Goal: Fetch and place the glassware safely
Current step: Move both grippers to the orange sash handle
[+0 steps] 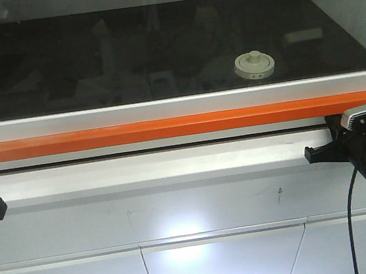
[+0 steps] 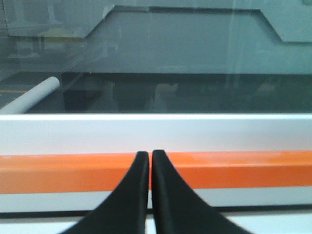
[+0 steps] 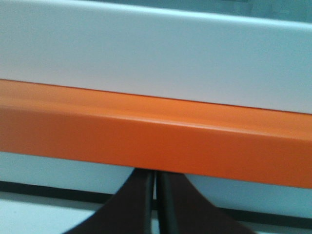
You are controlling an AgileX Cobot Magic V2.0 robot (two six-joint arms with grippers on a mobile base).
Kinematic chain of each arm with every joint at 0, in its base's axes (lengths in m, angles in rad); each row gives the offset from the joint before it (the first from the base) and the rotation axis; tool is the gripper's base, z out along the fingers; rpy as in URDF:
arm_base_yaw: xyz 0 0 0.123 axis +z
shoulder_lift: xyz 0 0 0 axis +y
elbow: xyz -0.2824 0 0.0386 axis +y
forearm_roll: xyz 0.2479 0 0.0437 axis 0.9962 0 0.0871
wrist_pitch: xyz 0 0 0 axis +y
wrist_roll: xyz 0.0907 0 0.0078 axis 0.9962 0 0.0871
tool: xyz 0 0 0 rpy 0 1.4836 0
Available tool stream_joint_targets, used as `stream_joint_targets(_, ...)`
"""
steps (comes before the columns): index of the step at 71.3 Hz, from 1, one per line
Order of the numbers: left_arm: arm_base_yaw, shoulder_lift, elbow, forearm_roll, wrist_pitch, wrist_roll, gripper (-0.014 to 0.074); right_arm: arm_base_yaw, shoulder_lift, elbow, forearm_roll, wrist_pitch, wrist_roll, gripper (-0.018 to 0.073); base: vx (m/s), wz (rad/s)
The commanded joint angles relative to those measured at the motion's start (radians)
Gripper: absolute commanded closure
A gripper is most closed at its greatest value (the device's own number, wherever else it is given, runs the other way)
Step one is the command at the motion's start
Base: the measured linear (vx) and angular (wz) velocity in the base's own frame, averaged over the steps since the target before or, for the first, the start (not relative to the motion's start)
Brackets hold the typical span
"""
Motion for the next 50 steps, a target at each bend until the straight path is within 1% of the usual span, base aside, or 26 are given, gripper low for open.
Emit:
stream_joint_targets(1, -0.005, 0.02, -0.023, -0.007, -0.051, 0.027, 0.0603, -0.007, -0.029, -0.033, 0.001, -0.199, -0.002, 0.056, 0.0, 0.0)
stream_joint_targets(8, -0.005, 0.075, -0.023, -0.007, -0.092, 0.03, 0.0603, -0.007, -0.029, -0.033, 0.001, -0.199, 0.0, 0.056, 0.0, 0.0)
stream_joint_targets(26, -0.005, 0.281, -0.023, 0.0, -0.33, 0.027, 0.0603, -0.007, -0.029, -0.033, 0.001, -0.199, 0.014, 0.056, 0.0, 0.0)
stream_joint_targets(41, -0.005, 0.442, -0.026, 0.0, -0.471, 0.027, 0.0603, -0.007, -0.029, -0.033, 0.001, -0.199, 0.017, 0.056, 0.0, 0.0)
stream_joint_targets(50, -0.005, 0.506, -0.026, -0.007, -0.556, 0.027, 0.0603, -0.007, -0.029, -0.033, 0.001, -0.199, 0.017, 0.056, 0.0, 0.0)
